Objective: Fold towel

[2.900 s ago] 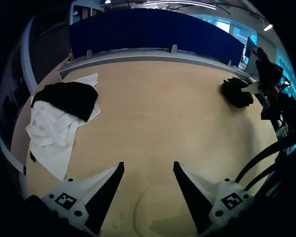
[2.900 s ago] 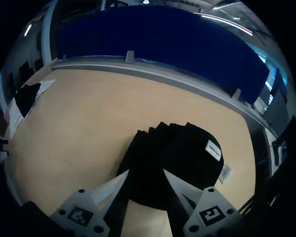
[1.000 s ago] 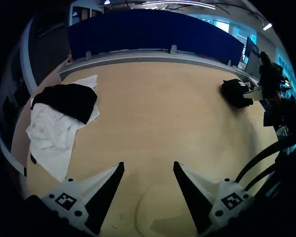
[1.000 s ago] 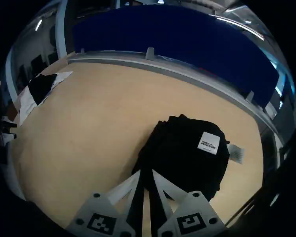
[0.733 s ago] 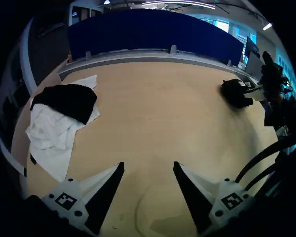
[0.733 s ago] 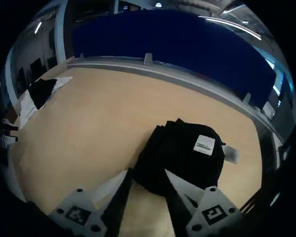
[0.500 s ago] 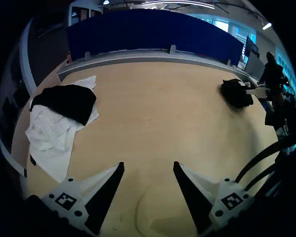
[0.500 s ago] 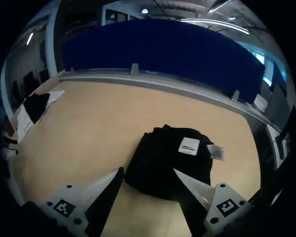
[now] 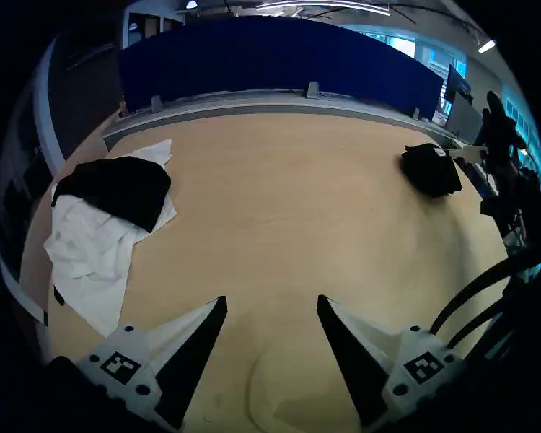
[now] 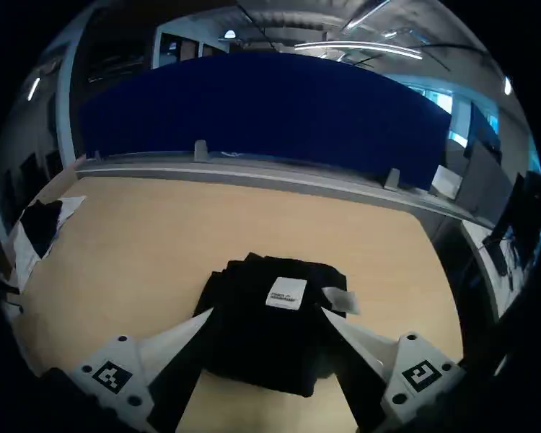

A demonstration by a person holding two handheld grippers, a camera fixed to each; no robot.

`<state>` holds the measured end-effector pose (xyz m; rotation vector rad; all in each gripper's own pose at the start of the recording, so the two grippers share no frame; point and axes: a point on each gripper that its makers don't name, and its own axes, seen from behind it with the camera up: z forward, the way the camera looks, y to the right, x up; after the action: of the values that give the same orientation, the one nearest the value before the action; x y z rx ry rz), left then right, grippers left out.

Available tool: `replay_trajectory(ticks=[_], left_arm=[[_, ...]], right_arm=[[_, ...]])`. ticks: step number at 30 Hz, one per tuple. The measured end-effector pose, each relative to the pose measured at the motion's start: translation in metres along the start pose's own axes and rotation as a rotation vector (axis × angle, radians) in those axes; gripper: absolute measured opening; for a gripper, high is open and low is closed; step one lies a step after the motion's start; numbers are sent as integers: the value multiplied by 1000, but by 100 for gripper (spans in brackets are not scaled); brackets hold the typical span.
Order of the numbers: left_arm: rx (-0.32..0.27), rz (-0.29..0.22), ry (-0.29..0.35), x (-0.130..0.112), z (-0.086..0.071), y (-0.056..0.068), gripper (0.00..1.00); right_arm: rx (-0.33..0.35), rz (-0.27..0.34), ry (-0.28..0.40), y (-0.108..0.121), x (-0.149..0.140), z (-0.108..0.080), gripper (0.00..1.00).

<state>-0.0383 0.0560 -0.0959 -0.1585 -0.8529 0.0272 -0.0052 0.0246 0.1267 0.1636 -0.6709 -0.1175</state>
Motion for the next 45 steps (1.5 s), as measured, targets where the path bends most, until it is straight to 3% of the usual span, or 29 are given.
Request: replay_trajectory(ticks=[12,28,36,45], left_arm=[[6,-3,-3,-1,2,-2,92],[15,1,-21,-5,5,-4,92],[15,3,-25,-4,11,-4,92],[13,4,-27,-2,13,-3,92]], right_arm=[[1,5,-31,7,9,25,96],[-40,23,-139,30,-16,67,96],[-42,-1,-199,31,-37,80,96],[-28,21,-201,32,-38,81,96]])
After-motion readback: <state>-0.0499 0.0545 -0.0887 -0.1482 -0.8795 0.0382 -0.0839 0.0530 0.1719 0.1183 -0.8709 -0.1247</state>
